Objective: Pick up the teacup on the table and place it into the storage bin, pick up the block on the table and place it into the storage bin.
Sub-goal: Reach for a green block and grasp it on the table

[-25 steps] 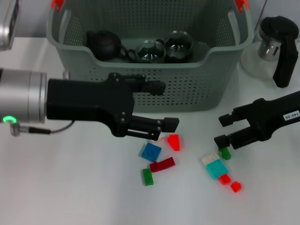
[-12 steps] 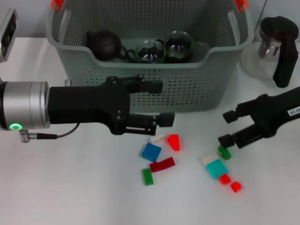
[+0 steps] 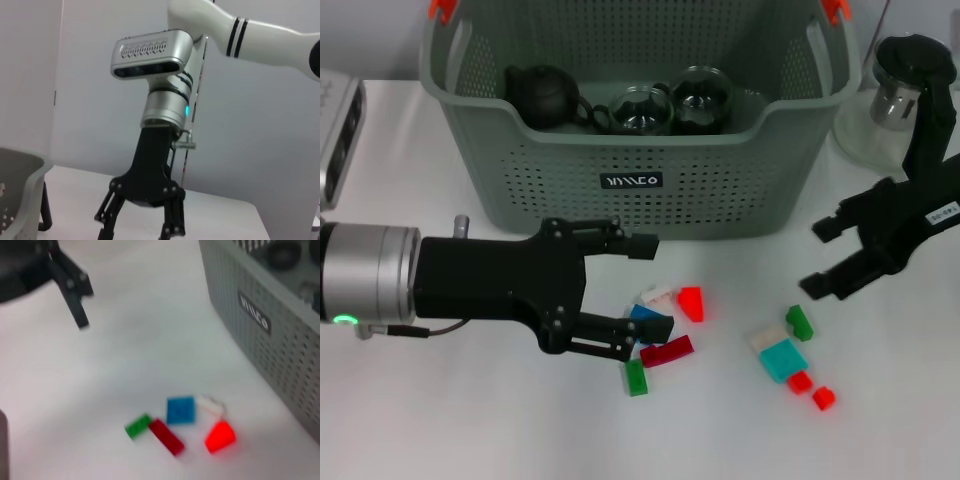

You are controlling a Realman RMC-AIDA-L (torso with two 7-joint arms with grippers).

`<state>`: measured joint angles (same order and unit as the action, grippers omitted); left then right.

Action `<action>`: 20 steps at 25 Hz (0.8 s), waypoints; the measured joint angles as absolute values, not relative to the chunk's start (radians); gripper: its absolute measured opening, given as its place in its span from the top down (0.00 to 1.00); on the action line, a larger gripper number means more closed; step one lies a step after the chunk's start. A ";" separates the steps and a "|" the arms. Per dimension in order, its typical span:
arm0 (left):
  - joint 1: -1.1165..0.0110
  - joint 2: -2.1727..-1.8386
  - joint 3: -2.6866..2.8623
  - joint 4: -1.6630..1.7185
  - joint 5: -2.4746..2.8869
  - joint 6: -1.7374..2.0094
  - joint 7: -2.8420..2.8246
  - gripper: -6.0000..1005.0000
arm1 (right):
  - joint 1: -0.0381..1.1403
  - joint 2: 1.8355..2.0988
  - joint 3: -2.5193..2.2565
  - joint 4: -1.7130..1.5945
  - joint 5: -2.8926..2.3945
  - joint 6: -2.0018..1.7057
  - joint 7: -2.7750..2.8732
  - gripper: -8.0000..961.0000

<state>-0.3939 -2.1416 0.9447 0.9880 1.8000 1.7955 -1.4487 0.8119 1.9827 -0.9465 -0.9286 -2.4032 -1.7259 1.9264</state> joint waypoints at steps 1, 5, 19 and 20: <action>-0.394 -2.142 0.945 0.988 1.800 1.795 -1.449 0.14 | 0.822 1.981 -0.949 -0.938 -2.434 -1.735 1.927 0.01; -0.392 -2.141 0.941 0.974 1.810 1.777 -1.443 0.14 | 0.868 1.983 -0.971 -0.971 -2.575 -1.748 1.925 0.01; -0.397 -2.139 0.905 0.956 1.812 1.748 -1.448 0.14 | 0.965 2.092 -1.230 -0.959 -2.779 -1.680 1.917 0.02; -0.397 -2.139 0.901 0.956 1.812 1.748 -1.449 0.14 | 0.969 2.095 -1.253 -0.958 -2.784 -1.676 1.918 0.02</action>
<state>-0.3969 -2.1390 0.9009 0.9556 1.8122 1.7483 -1.4493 0.9694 2.0951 -1.2533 -0.9582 -2.7841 -1.6764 1.9181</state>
